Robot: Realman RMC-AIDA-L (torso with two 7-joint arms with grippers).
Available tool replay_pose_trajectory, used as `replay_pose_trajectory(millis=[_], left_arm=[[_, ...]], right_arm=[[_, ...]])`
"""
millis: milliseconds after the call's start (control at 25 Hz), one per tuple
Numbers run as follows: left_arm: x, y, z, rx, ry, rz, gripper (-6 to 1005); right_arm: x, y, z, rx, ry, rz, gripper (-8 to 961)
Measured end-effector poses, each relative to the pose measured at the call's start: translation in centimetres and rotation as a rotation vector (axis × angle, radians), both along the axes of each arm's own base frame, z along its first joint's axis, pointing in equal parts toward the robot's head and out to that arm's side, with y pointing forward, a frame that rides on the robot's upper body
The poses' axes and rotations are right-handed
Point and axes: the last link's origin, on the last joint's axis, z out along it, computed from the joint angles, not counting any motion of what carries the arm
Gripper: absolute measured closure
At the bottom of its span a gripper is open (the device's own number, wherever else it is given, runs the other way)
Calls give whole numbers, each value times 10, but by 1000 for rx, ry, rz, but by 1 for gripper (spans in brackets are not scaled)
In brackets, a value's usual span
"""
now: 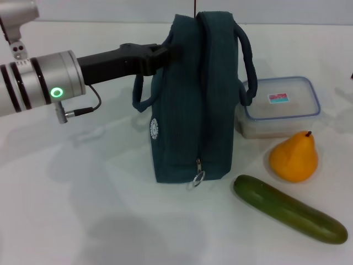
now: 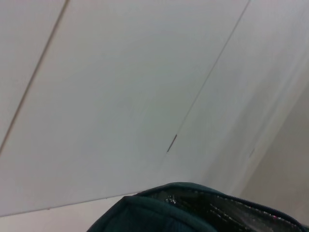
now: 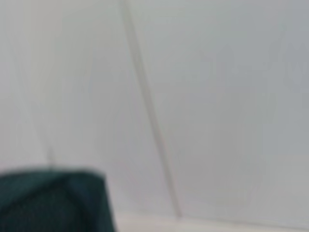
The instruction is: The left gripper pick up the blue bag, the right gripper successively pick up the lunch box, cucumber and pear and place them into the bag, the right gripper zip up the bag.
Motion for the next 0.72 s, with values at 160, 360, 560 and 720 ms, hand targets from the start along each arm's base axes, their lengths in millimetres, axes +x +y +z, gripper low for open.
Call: replay_pose_trajectory(millis=[160,360,560,720], left_arm=[[4,1,-3,5,4,-23,955],[5,0,-7,26,-3,-46,955],[2,-2,-9,47,-9,-52,955],[-2,-6,-10,57,-12,-56,955]], right_arm=[[7,-16,-22,66,192,-104,139],[9,-27,-49,54,323,-197,140],[9,-34,-65,-3,387,-251,141],[8,-43,-73,-31,441,-263,142]])
